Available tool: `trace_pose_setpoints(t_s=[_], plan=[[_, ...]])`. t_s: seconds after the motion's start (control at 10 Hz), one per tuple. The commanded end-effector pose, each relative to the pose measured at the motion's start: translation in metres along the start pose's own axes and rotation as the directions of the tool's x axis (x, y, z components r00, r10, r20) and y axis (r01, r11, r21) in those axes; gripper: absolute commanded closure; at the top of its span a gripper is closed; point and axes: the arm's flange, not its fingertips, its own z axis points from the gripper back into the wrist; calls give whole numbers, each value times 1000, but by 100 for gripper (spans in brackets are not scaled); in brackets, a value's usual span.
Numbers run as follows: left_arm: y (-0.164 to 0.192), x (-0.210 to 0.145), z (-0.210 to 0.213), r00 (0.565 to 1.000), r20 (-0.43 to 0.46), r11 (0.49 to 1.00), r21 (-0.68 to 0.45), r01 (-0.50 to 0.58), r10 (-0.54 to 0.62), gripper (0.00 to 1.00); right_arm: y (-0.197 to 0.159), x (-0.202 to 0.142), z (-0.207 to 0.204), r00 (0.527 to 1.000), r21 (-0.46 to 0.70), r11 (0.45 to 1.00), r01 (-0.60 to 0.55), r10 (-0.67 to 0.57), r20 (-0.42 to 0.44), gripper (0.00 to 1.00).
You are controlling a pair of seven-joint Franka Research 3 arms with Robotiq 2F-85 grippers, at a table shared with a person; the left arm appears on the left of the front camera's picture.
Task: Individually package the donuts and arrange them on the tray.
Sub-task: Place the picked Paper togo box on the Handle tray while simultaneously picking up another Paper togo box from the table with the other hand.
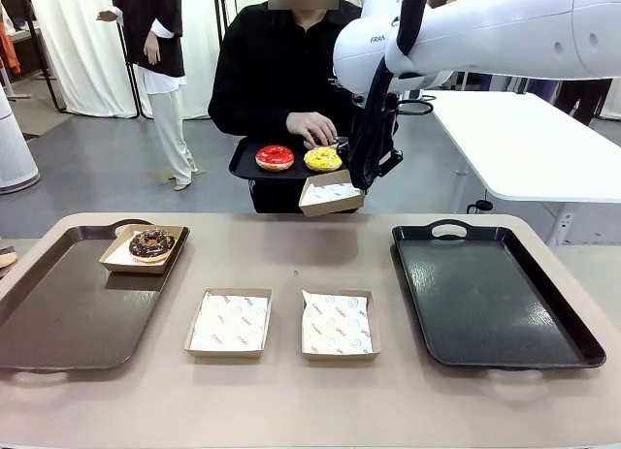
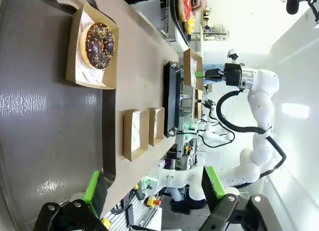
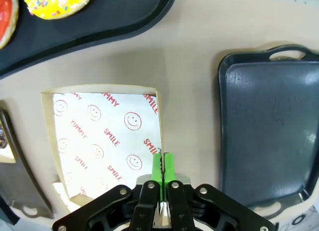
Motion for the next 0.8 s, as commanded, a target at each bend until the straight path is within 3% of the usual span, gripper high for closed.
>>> trace_pose_setpoints(t_s=[0.0, 0.7], plan=[[-8, -8, 5, 1000, 16, 1000, 23, 19, -19, 0, 0, 1, 1, 1000, 2, 1000, -2, 2, 4, 100], [-8, -8, 5, 1000, 16, 1000, 23, 19, -19, 0, 0, 1, 1, 1000, 2, 1000, -2, 2, 4, 100]])
